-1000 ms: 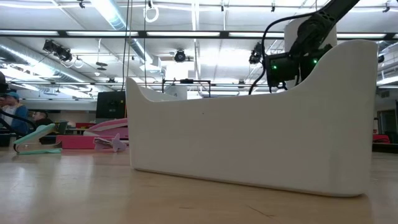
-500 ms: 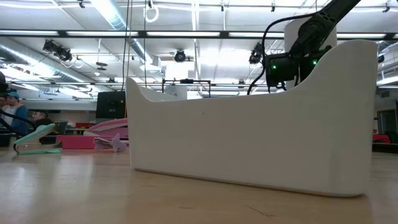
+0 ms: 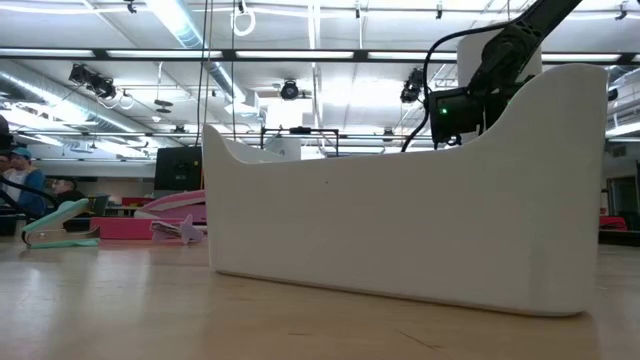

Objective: Pick and place Stapler, Stapler remover, tape
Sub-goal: Put the top light blue staple remover into the white bin, then put the black staple remover into the white bin

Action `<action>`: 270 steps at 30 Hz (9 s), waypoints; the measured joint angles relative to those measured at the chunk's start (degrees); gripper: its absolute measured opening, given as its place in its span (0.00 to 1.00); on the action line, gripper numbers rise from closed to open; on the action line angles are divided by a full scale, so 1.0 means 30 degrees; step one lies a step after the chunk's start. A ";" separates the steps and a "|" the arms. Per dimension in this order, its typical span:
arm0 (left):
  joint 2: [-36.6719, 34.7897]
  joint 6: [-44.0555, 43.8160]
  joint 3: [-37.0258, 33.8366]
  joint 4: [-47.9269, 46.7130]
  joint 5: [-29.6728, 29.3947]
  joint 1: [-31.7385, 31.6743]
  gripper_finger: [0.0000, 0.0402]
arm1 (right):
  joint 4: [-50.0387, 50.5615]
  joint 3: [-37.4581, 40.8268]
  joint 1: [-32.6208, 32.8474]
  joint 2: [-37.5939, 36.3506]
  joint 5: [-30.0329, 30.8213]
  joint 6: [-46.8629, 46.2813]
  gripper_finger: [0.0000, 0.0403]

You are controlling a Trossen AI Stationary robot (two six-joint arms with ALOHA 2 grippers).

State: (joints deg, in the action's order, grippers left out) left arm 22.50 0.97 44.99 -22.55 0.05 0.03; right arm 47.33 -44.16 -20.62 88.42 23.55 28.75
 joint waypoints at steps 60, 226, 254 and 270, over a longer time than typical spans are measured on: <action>-0.0006 0.0000 0.0000 0.0007 -0.0006 -0.0002 0.09 | 0.0510 -0.3533 0.0175 -0.2018 0.0302 -0.0933 0.00; 0.0000 0.0000 0.0000 0.0001 -0.0006 -0.0001 0.09 | 0.1517 -0.6454 1.1605 -0.3037 -1.2076 -0.9041 0.39; 0.0000 0.0000 0.0000 0.0000 -0.0006 -0.0001 0.09 | 0.2182 -0.2827 1.4744 -0.3912 -1.8121 -1.2873 0.35; -0.0001 0.0000 0.0000 0.0007 0.0000 -0.0007 0.09 | 0.1444 -0.2827 1.6232 -0.2395 -1.9527 -1.4401 0.35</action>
State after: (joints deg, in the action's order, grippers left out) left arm 22.50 0.97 44.99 -22.52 0.05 0.01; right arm 51.66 -52.64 28.08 81.24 -35.03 -14.45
